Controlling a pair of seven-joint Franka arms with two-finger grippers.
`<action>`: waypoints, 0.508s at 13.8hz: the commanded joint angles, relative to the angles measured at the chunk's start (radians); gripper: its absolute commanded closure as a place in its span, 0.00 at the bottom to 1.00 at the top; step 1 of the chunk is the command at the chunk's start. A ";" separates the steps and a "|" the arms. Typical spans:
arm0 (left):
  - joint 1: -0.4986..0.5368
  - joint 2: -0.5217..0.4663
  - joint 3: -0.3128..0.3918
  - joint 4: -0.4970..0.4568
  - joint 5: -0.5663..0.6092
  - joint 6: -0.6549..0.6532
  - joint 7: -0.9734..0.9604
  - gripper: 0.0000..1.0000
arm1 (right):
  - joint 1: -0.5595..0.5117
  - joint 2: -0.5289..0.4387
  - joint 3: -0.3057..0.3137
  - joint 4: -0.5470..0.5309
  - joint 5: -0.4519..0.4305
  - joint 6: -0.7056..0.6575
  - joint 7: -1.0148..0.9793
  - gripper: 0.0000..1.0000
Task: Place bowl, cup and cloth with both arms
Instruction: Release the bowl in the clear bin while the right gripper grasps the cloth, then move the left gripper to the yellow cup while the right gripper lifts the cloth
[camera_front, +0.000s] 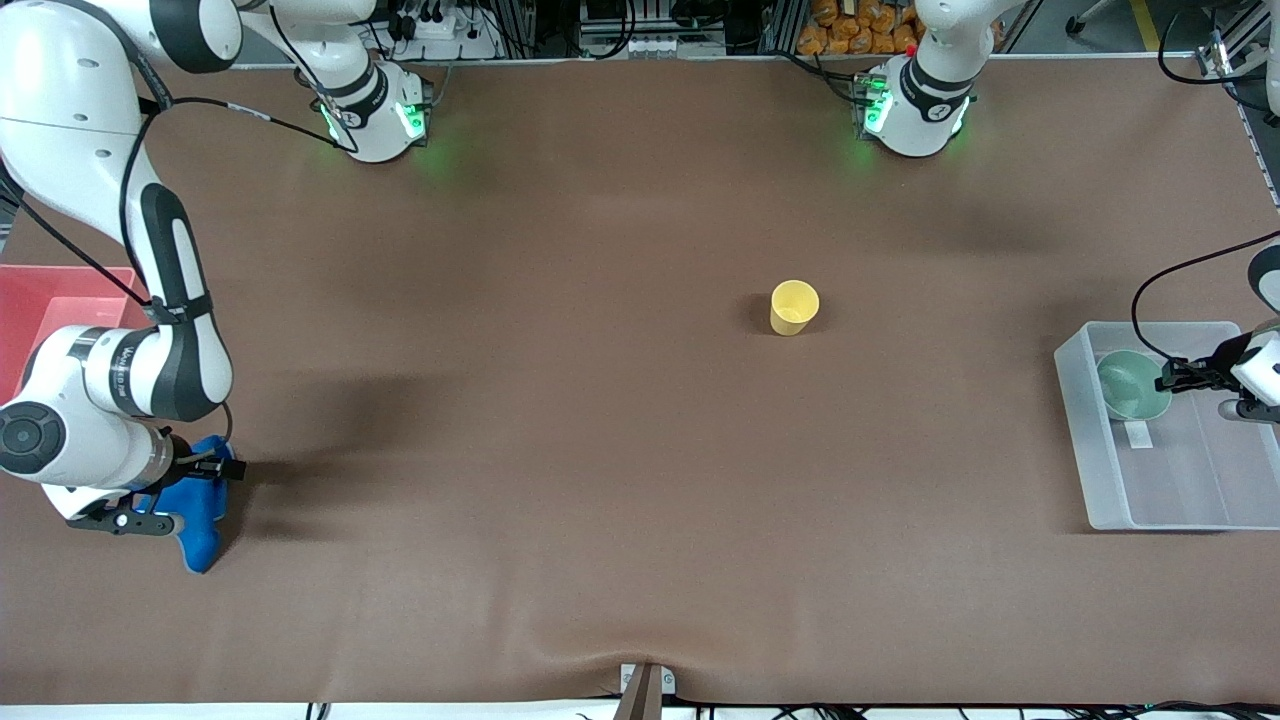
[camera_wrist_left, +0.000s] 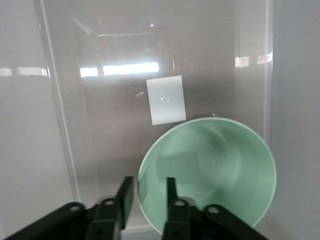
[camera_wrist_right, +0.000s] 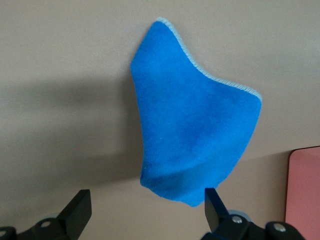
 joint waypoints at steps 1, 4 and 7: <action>-0.004 -0.011 -0.007 0.040 0.019 0.000 0.006 0.00 | -0.013 0.031 0.007 0.012 0.010 0.041 -0.002 0.00; -0.043 -0.032 -0.016 0.115 0.019 -0.070 -0.019 0.00 | -0.021 0.055 0.007 0.012 0.007 0.046 -0.002 0.00; -0.110 -0.050 -0.026 0.155 0.019 -0.130 -0.162 0.00 | -0.026 0.072 0.007 0.009 0.010 0.079 -0.002 0.00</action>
